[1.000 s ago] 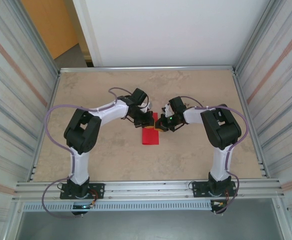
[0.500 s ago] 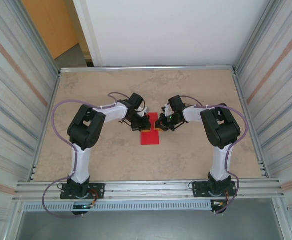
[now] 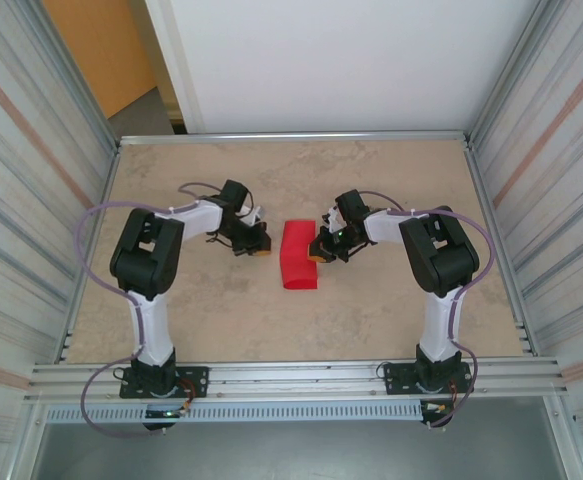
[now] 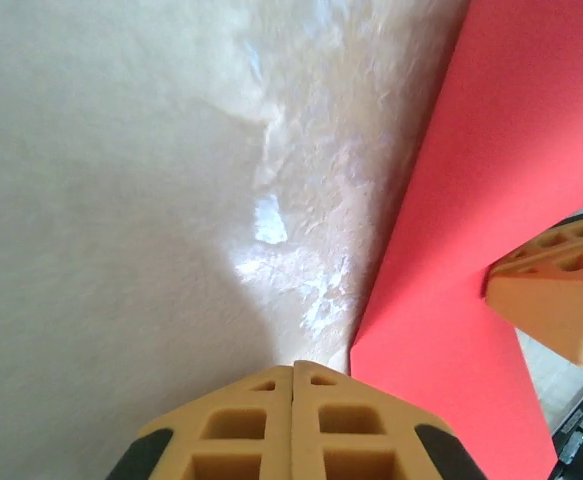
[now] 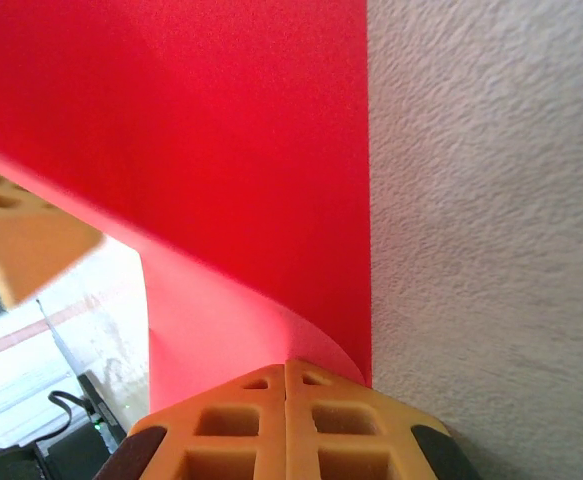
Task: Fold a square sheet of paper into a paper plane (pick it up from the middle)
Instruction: First fold the square sheet of paper in half at the center of the table.
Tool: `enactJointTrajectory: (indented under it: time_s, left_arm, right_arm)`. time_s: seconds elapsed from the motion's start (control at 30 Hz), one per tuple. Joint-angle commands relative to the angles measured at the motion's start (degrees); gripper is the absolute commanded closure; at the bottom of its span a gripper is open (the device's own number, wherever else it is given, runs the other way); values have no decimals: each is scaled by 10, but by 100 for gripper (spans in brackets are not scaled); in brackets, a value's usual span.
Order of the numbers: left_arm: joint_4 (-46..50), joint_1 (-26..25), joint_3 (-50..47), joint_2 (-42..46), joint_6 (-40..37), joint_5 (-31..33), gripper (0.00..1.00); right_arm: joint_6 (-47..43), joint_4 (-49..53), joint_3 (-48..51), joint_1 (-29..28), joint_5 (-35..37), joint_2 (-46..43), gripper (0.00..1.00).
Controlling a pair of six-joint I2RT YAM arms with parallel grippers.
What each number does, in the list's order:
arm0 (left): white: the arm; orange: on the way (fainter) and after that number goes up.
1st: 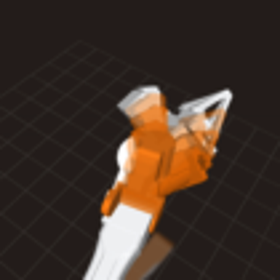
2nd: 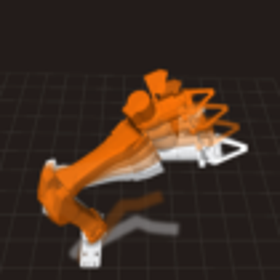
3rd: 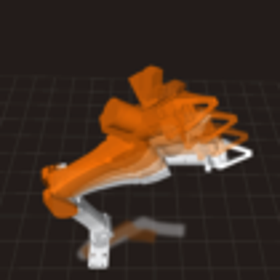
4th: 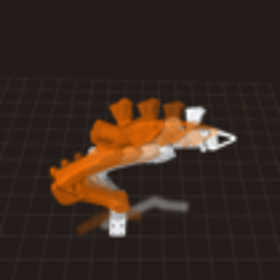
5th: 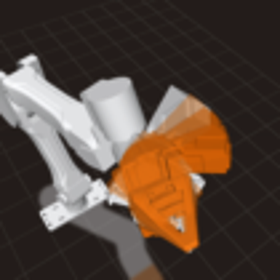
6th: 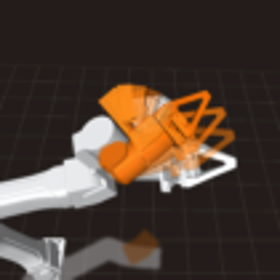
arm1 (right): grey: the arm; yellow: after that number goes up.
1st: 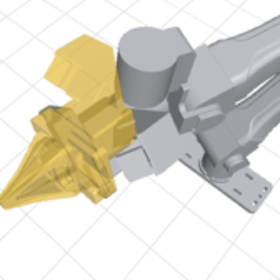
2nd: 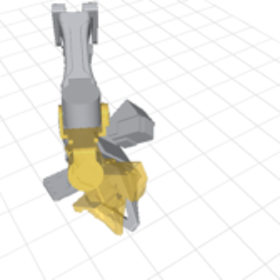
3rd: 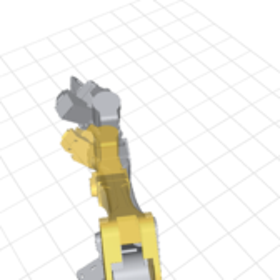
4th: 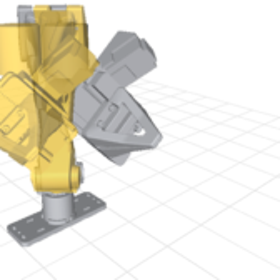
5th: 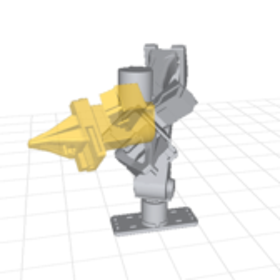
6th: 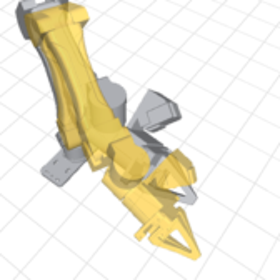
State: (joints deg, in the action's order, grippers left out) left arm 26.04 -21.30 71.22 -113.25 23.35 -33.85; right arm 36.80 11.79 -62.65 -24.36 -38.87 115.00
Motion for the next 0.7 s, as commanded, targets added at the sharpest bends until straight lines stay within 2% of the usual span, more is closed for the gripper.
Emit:
enactJointTrajectory:
  time_s: [0.0,0.2,0.37,0.5,0.67]
  left_arm:
    - [-30,-21,-3,52,14,-34,99]
    - [-92,-71,28,9,57,-60,98]
    - [-100,-77,42,-41,58,-67,98]
    - [-100,-55,21,-50,47,-48,98]
    - [-94,10,-16,-42,33,-21,99]
  right_arm:
    - [-7,139,52,2,189,96,100]
    - [-5,137,50,2,187,100,100]
    - [-6,136,50,2,187,100,100]
    - [-7,137,53,4,189,98,100]
    - [-8,137,56,4,190,100,100]
